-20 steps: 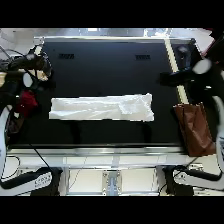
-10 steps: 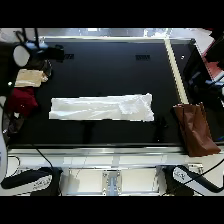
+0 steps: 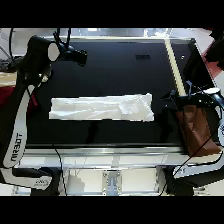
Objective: Fold the shirts.
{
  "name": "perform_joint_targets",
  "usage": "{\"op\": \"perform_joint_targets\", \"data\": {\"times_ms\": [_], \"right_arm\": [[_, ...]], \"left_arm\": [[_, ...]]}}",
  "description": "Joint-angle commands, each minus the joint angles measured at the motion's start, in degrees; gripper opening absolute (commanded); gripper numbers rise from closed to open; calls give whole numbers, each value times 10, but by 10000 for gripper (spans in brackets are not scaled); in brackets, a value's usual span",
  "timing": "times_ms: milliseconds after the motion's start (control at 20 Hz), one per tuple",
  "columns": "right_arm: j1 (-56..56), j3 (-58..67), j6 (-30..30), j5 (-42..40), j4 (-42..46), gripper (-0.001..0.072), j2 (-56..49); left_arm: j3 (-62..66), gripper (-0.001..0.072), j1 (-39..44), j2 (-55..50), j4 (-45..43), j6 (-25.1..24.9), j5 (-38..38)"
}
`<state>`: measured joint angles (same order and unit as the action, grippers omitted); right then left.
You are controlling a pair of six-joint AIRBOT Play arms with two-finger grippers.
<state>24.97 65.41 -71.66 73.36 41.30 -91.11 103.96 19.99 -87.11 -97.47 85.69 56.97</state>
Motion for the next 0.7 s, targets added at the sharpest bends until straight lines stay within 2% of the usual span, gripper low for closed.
{"op": "perform_joint_targets", "data": {"times_ms": [0,100,250,400,650], "right_arm": [[-15,11,51,-57,-18,623,-26],[-19,11,52,-60,-16,623,-36],[-21,11,54,-15,-23,623,-77],[-29,11,84,25,-50,623,-111],[-76,12,100,23,-71,624,-139]], "left_arm": [[3,683,3,-10,0,5,30],[3,683,3,-17,6,4,62],[2,684,3,-37,7,5,97],[1,684,7,-56,9,4,108],[1,684,14,-80,32,4,113]]}}
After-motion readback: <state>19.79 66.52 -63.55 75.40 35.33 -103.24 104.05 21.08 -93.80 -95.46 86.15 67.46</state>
